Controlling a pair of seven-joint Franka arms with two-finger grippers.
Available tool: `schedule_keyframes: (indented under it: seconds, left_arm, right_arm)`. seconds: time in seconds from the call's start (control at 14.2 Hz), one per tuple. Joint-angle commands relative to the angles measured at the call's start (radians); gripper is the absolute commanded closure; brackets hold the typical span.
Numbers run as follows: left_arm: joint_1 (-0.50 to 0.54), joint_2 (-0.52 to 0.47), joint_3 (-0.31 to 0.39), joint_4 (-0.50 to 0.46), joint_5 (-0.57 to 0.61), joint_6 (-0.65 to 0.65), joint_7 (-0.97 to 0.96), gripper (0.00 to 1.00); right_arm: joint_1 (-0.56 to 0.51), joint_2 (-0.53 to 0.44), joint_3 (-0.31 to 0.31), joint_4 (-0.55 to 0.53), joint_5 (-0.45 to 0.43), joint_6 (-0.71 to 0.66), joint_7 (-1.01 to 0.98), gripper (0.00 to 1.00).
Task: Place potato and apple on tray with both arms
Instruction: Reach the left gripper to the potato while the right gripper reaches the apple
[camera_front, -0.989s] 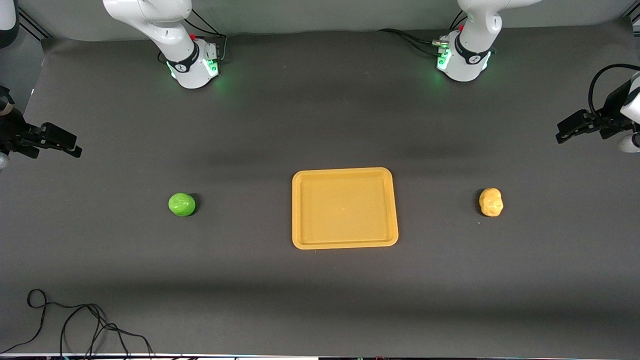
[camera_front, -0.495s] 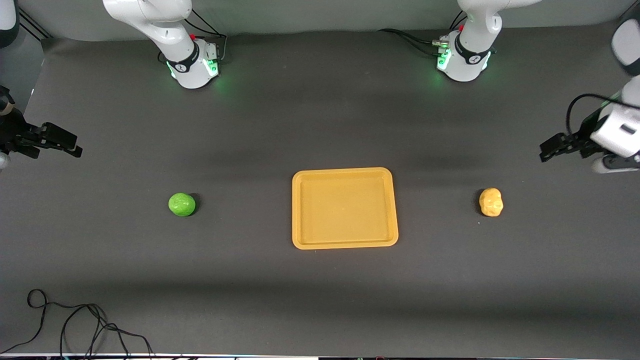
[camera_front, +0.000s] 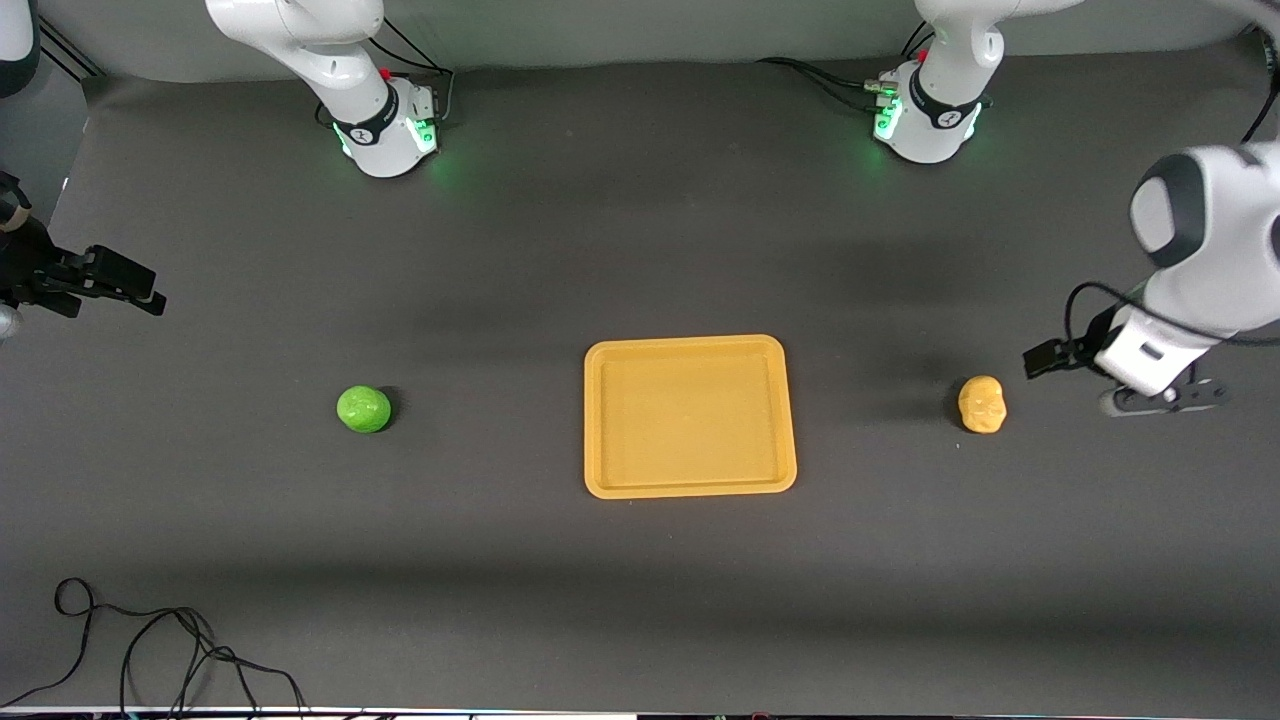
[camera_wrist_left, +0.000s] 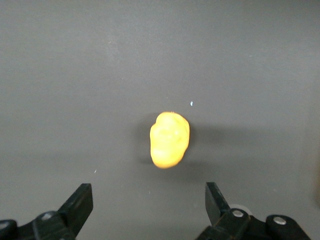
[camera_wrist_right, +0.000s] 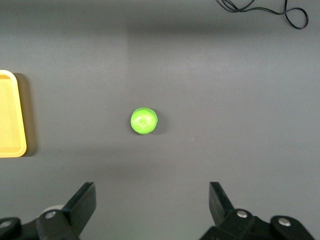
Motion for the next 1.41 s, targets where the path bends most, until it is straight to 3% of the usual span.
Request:
schedule_keyframes:
  seconds: [0.0, 0.35, 0.78, 1.2, 1.34]
  left_arm:
    - [-0.014, 0.035, 0.008, -0.070, 0.003, 0.130, -0.005, 0.00]
    - [-0.034, 0.182, 0.008, -0.164, 0.003, 0.412, -0.057, 0.00]
    - [-0.051, 0.251, 0.008, -0.167, 0.003, 0.468, -0.065, 0.01]
    - [-0.052, 0.236, 0.006, -0.161, 0.003, 0.460, -0.063, 0.47]
    - [-0.067, 0.214, 0.008, -0.156, 0.003, 0.451, -0.062, 0.53]
  right_arm:
    - [0.008, -0.001, -0.005, -0.011, 0.018, 0.027, -0.043, 0.00]
    - [0.033, 0.011, -0.001, -0.086, 0.005, 0.110, -0.058, 0.00]
    - [0.053, 0.058, 0.001, -0.156, 0.002, 0.213, -0.054, 0.00]
    - [0.055, 0.158, -0.005, -0.170, 0.010, 0.248, -0.060, 0.01]
    - [0.067, 0.140, -0.005, -0.286, 0.010, 0.367, -0.049, 0.02]
